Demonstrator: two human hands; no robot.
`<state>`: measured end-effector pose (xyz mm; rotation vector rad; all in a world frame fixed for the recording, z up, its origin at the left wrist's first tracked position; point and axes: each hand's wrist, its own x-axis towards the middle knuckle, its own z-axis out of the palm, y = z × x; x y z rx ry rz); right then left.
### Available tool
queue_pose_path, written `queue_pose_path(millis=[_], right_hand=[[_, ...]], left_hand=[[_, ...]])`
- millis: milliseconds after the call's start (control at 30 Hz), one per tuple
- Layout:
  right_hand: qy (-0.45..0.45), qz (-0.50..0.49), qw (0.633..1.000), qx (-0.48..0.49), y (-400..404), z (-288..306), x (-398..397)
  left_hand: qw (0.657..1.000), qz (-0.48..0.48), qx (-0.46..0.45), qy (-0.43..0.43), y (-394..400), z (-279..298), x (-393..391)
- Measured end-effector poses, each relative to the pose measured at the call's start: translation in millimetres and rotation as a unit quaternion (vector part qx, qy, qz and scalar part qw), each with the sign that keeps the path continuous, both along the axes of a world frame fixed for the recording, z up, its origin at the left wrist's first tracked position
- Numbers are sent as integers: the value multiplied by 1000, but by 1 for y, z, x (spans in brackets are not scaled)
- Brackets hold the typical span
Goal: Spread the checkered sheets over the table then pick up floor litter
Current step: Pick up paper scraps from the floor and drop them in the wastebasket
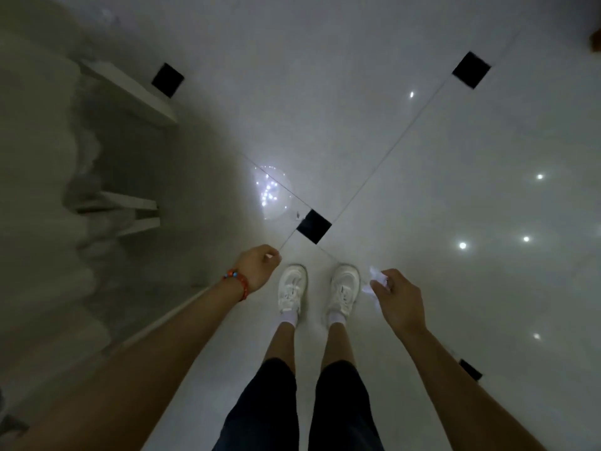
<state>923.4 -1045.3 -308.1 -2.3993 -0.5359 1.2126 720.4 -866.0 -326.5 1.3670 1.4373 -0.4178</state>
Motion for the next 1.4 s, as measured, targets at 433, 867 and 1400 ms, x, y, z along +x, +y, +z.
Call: queue_pose_path(millis=[433,867,1400], right_hand=[[1,43,999,-27,60,-282,28],[57,-30,998,3,35,-423,-29],[54,-113,992,17,40,-296,-1]], left_hand=[[997,-47,42,50,18,-292,49],[977,0,208,56,15,-467,61],[969,170,177,-31,-11,-292,81]])
